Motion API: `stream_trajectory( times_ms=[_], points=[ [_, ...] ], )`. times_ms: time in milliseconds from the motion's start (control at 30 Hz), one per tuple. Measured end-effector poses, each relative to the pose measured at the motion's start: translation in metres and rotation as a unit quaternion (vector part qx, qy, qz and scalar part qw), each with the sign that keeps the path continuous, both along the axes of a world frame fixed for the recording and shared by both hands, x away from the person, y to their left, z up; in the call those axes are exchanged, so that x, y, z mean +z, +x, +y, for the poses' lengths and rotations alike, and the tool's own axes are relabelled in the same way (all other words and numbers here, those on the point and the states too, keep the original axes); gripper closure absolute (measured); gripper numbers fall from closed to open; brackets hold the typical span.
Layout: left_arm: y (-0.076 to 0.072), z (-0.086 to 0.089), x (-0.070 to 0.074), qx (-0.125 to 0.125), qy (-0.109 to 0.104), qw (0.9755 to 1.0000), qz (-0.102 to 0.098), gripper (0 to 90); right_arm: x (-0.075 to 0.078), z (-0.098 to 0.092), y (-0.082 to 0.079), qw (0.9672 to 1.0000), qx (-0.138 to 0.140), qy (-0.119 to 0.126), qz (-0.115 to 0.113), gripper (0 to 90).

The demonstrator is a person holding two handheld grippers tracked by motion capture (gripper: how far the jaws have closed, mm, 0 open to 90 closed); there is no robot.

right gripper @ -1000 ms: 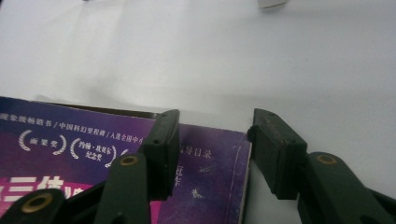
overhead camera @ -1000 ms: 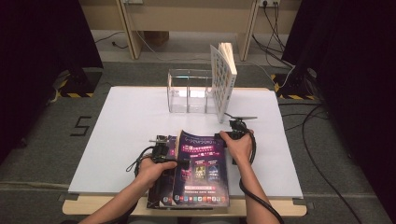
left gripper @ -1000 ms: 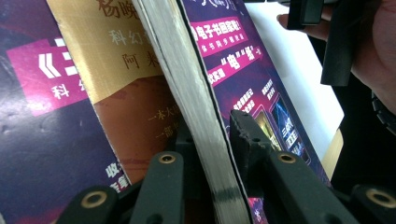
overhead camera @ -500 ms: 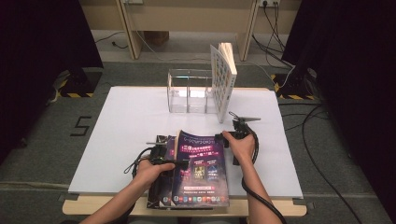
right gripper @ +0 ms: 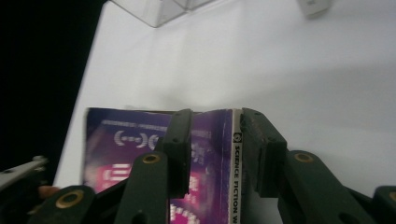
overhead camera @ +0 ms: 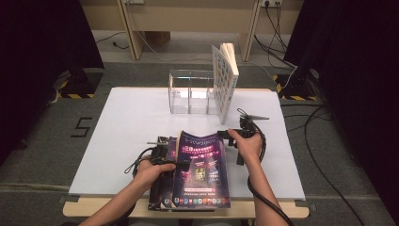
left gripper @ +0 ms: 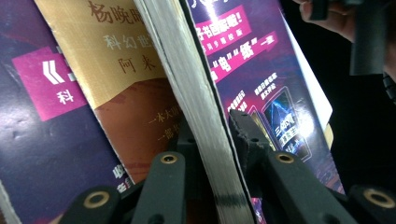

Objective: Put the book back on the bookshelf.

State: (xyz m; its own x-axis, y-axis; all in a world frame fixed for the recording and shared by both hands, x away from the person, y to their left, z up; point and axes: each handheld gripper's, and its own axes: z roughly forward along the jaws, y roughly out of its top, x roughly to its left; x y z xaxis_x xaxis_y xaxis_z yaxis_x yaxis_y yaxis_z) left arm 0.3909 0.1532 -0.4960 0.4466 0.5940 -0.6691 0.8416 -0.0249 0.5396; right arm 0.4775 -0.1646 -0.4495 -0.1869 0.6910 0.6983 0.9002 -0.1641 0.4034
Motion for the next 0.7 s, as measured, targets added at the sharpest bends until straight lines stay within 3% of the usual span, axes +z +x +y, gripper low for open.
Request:
stream_trajectory(
  times_ms=[33, 133, 200, 400, 600, 700],
  points=[
    [0.000, 0.000, 0.000, 0.001, -0.002, 1.0000, 0.001, 75.1, 0.003, -0.002, 0.000, 0.9999, 0.007, 0.010, -0.002, 66.7],
    [0.000, -0.001, 0.000, -0.002, -0.001, 1.0000, -0.001, 75.3, 0.007, -0.001, -0.001, 0.9998, 0.015, -0.012, -0.002, 66.7],
    [0.000, -0.001, -0.001, 0.001, -0.004, 1.0000, -0.001, 75.4, 0.004, -0.003, 0.000, 0.9997, 0.018, -0.014, 0.003, 66.7],
    [0.000, 0.000, -0.002, -0.005, -0.004, 0.9999, -0.008, 75.4, -0.006, -0.006, -0.001, 0.9985, 0.035, 0.021, 0.037, 66.4],
    [0.001, -0.001, 0.000, -0.012, 0.007, 0.9998, -0.015, 75.4, -0.009, -0.003, 0.001, 0.9984, 0.036, 0.002, 0.043, 66.0],
    [0.002, -0.001, 0.001, -0.013, 0.006, 0.9998, -0.015, 75.5, -0.009, 0.000, 0.003, 0.9976, 0.050, -0.002, 0.048, 66.7]
  ],
)
